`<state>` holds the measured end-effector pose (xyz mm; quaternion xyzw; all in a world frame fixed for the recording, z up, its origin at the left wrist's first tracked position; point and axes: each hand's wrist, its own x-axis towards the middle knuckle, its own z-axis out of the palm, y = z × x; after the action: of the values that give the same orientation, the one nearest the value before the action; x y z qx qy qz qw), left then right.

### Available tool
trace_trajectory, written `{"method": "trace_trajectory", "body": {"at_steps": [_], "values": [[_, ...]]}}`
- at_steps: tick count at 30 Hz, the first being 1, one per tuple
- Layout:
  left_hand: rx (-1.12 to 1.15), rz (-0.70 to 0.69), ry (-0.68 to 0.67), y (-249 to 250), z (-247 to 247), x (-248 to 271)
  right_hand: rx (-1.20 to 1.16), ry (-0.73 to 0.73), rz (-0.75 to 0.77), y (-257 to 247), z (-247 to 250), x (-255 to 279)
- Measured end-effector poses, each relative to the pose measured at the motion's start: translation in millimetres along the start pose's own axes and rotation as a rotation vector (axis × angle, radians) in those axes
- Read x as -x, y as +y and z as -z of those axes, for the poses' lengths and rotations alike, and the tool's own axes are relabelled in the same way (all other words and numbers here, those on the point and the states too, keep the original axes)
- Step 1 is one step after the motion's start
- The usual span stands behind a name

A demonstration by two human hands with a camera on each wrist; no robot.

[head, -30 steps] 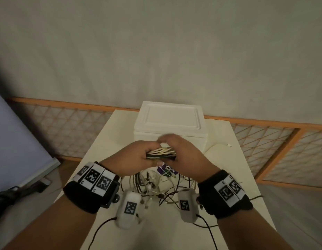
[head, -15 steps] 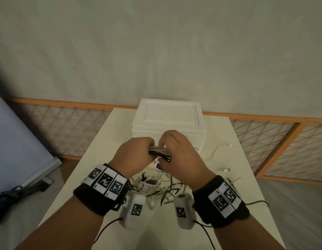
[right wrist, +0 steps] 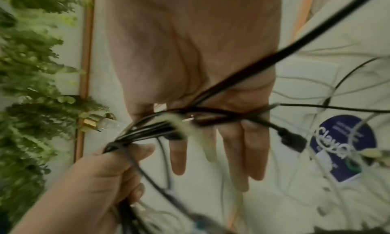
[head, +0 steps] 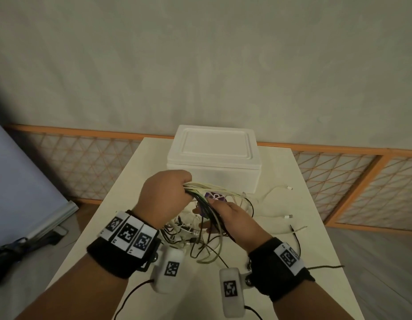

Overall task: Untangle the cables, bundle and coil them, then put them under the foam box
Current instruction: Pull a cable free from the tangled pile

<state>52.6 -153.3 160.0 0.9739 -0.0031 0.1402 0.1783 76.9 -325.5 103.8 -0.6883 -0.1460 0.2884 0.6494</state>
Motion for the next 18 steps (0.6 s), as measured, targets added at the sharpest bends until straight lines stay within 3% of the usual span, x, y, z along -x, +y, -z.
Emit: {"method": "trace_trajectory", "body": {"at_steps": [2,5,7,8,9,11,12,14,16,18], "values": [[0.078,0.058,0.048,-7.6,7.0,-4.3,0.199,0.013,-0.001,14.1,9.7,-2.0],[0.204,0.187,0.179,-28.8,28.6,-15.3,0.856,-0.015,0.005,54.6,38.5,1.4],[0.236,0.232,0.275,-44.2,45.0,-21.5,1.214,-0.038,-0.094,93.3,59.3,9.3],[0.246,0.234,0.303,-49.5,50.9,-23.3,1.256,0.022,-0.181,108.2,68.3,15.3],[0.246,0.231,0.304,-51.8,54.0,-24.5,1.234,0.100,-0.249,118.9,75.8,18.5],[0.190,0.212,0.240,-47.7,51.7,-25.2,1.130,0.296,-0.237,117.9,85.8,21.1],[0.153,0.198,0.202,-43.0,45.7,-24.7,1.078,0.404,-0.161,104.3,86.5,22.1],[0.101,0.167,0.151,-29.9,28.1,-21.4,0.966,0.576,0.130,61.9,77.6,25.5],[0.070,0.129,0.111,-14.8,9.1,-16.0,0.799,0.554,0.418,11.6,52.2,29.3],[0.046,0.084,0.075,-1.6,-5.9,-10.7,0.690,0.400,0.559,-17.7,24.3,29.2]]}}
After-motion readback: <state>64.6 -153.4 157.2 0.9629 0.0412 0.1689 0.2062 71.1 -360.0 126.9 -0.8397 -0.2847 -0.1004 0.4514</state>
